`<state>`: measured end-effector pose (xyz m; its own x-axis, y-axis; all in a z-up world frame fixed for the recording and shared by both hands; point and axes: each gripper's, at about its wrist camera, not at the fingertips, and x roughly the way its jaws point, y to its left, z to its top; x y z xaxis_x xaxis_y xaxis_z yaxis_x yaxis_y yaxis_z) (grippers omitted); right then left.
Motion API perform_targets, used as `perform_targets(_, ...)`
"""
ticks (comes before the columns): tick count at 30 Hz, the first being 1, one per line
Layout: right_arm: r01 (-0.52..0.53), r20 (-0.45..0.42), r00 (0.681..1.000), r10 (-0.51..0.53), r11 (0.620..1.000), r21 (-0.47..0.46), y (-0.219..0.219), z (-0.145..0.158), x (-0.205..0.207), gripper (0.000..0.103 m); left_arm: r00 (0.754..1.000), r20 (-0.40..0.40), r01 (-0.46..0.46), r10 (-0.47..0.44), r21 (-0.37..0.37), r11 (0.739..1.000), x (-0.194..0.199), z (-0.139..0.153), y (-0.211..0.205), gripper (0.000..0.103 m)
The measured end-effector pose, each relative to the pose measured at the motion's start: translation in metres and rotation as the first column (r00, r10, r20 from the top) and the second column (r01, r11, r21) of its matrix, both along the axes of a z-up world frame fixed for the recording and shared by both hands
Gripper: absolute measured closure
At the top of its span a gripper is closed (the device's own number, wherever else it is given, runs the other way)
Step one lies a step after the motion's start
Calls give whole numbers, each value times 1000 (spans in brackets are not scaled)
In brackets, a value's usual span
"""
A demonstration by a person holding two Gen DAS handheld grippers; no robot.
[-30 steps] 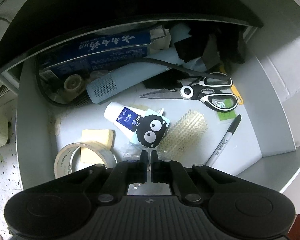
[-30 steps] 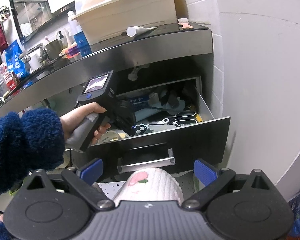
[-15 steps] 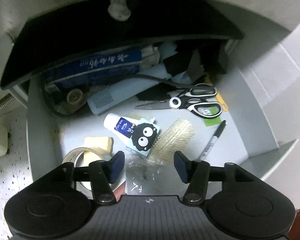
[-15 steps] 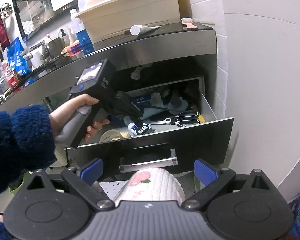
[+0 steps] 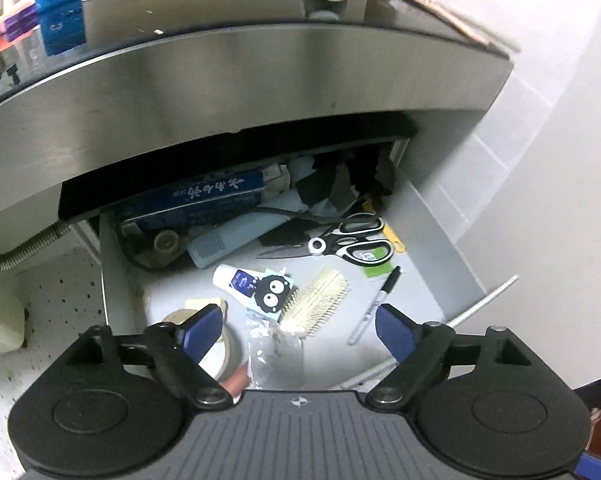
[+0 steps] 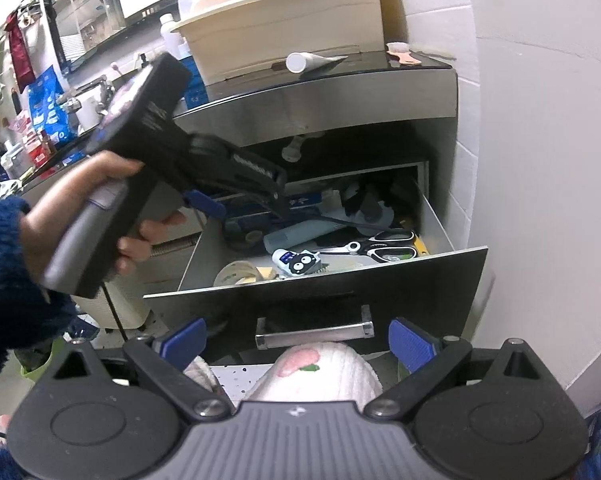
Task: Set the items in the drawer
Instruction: 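Open the left gripper to drop the bag in the drawer and withdraw, then move the right tool up to the front panel of the open drawer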
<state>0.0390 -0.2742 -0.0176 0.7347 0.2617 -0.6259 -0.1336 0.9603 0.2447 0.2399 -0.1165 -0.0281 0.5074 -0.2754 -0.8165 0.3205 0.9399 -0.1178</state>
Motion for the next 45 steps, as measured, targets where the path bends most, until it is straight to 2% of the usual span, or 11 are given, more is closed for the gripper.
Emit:
perform_targets(7,-4,6,1000,4,1000,-10,3,1,-1,5,999,17,-33,33,-4,999,-26,18,17,19)
perform_targets(12,-11,17,1000,11,1000,-16,7,2,-3,5,995,74,-69,67,26,997,-51,26,28,19)
perform_targets(18,-13,29,999,14,1000,-28,11,0,-2,5,992,95,-79,78,10,997,-78,33,47,17)
perform_targets(25,-22,28,999,24,999,-46,19,-11,4,5,985,102,-139,138,-5,990,-105,35,69,17)
perform_targets(30,-37,26,999,39,997,-68,27,-20,10,5,977,138,-167,163,18,986,-126,35,79,16)
perform_targets(38,-2,13,1000,3,998,-64,35,-38,21,4,965,148,-223,217,22,975,-155,28,99,16)
perform_targets(45,-27,40,999,32,992,-120,49,-49,29,4,949,173,-269,265,2,963,-174,27,112,16)
